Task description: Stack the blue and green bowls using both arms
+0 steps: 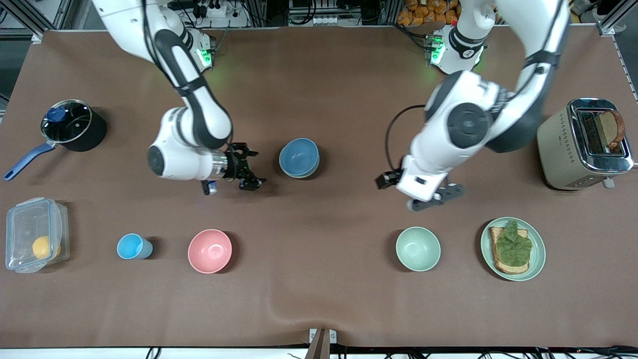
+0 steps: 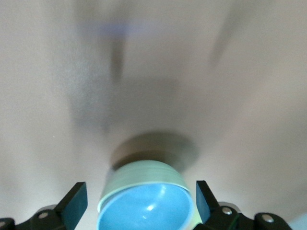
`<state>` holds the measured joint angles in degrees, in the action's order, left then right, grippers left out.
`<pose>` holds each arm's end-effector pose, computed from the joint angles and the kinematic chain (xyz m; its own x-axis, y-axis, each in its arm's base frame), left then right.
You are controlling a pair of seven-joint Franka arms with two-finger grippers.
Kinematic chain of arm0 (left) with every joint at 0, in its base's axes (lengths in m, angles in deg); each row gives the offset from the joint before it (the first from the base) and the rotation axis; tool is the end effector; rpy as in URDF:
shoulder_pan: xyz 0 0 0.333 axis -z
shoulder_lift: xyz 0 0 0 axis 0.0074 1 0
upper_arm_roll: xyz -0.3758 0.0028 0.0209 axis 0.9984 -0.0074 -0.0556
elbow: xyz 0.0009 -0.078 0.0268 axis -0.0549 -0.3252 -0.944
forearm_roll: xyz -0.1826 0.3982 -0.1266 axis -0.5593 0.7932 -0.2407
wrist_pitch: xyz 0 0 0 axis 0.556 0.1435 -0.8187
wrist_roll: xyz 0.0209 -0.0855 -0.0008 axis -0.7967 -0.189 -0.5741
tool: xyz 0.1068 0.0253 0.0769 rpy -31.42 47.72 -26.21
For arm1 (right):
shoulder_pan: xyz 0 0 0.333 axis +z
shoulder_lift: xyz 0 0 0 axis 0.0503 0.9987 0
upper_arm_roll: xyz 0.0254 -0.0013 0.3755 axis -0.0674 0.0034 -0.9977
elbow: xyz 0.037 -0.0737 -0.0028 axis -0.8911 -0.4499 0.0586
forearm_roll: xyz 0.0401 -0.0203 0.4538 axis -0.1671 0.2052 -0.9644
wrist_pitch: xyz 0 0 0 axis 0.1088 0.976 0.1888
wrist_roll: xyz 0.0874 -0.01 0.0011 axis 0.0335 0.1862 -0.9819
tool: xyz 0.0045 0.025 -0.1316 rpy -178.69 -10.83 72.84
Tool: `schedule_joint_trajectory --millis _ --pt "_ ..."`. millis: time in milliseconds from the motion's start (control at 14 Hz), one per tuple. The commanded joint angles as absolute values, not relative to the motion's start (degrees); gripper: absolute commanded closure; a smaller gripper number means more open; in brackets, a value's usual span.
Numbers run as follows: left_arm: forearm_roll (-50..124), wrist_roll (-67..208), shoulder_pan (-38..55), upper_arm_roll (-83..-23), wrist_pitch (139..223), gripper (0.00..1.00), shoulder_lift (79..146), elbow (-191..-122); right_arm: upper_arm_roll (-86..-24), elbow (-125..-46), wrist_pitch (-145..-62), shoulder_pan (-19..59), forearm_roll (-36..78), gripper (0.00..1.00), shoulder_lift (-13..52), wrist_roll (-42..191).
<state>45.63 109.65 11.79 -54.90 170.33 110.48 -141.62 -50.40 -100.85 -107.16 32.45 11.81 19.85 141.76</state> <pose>0.6809 -0.3330 0.4512 0.9433 0.3146 -0.1054 0.3217 -0.9451 0.0580 0.5907 0.2703 0.2291 0.2051 -0.7918 -0.5753 -0.9275 -0.3449 0.1441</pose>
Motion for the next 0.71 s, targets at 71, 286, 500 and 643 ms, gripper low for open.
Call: schedule_joint_trajectory --millis 71,286,500,643 --pt "46.97 102.67 6.89 -54.56 167.13 0.0 107.83 -141.21 -45.27 -94.79 -93.8 31.98 18.59 0.0 19.25 141.62" --pt "48.55 96.87 3.46 -54.39 165.8 0.0 106.16 -141.65 -44.21 -92.06 -89.92 31.63 23.52 0.0 19.16 141.53" --pt "48.56 91.07 0.29 -54.47 160.72 0.0 104.32 -142.79 -43.69 -89.69 -86.66 30.31 26.59 0.0 19.07 141.27" --pt "48.56 89.3 1.32 -57.35 158.17 0.0 103.78 -143.67 -42.89 -88.54 -84.64 30.22 33.77 0.0 17.41 137.17"
